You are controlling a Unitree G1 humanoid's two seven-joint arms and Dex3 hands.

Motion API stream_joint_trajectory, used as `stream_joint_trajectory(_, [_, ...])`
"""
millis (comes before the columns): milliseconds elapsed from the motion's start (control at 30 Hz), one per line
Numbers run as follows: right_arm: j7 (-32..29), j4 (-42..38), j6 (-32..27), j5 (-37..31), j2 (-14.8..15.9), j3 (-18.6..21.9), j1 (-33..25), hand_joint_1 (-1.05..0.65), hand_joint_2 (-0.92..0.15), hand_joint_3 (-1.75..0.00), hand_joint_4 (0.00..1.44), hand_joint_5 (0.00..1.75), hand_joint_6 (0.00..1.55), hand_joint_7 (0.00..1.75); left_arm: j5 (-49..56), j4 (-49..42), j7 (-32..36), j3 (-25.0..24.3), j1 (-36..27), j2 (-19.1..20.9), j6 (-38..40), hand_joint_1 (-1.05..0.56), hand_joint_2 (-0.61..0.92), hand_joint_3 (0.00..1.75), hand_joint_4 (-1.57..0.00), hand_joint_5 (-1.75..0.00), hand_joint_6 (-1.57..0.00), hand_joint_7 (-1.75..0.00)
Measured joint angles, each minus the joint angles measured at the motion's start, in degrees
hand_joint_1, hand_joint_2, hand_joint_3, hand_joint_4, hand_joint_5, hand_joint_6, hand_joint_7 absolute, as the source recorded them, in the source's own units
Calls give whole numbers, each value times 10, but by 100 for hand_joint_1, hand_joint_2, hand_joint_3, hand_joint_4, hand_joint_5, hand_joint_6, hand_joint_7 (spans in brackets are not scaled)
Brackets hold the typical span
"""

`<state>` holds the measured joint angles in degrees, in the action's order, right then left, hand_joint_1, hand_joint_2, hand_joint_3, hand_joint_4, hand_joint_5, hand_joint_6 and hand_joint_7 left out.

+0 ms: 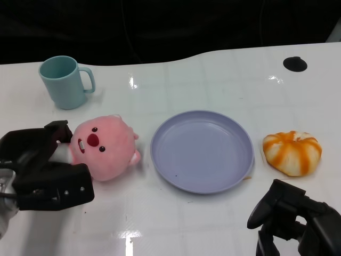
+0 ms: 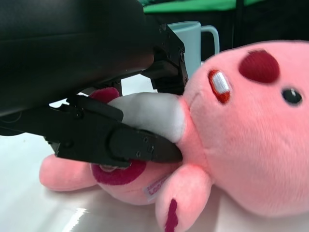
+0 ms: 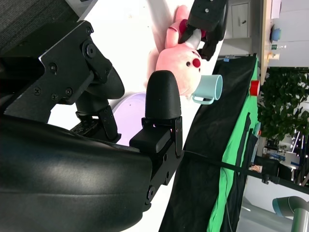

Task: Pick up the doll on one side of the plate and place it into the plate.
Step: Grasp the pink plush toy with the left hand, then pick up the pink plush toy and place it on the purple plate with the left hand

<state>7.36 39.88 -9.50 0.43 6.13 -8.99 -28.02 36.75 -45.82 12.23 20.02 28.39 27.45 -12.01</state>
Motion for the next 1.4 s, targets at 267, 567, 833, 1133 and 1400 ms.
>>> stream_joint_trajectory(267, [-2, 0, 4, -4, -1, -7, 0, 5, -42, -137, 73, 175, 61, 153, -28, 120, 22, -50, -49, -5, -4, -16, 45, 122, -94, -175, -73, -175])
stream_joint_trajectory(567, [-4, 0, 3, -4, -2, -19, 0, 6, -41, -138, 73, 175, 62, 153, -23, 265, -4, -72, -86, -4, 45, -15, 39, 126, -94, -175, -73, -175])
stream_joint_trajectory(833, [-7, 1, 2, -4, -2, -21, -1, 6, -42, -137, 73, 175, 62, 153, -25, 333, -60, -64, -83, -40, 96, -16, 37, 131, -93, -175, -74, -175])
stream_joint_trajectory(1133, [-7, 6, 0, -4, -1, -22, -6, 7, -43, -137, 72, 175, 62, 153, -7, 330, -96, -18, -30, -110, 129, -17, 41, 116, -93, -175, -71, -175])
stream_joint_trajectory(1400, [-7, 10, 0, -4, -1, -25, -7, 6, -42, -138, 73, 175, 62, 154, 0, 275, -99, 14, 17, -151, 136, -20, 44, 114, -95, -175, -73, -175])
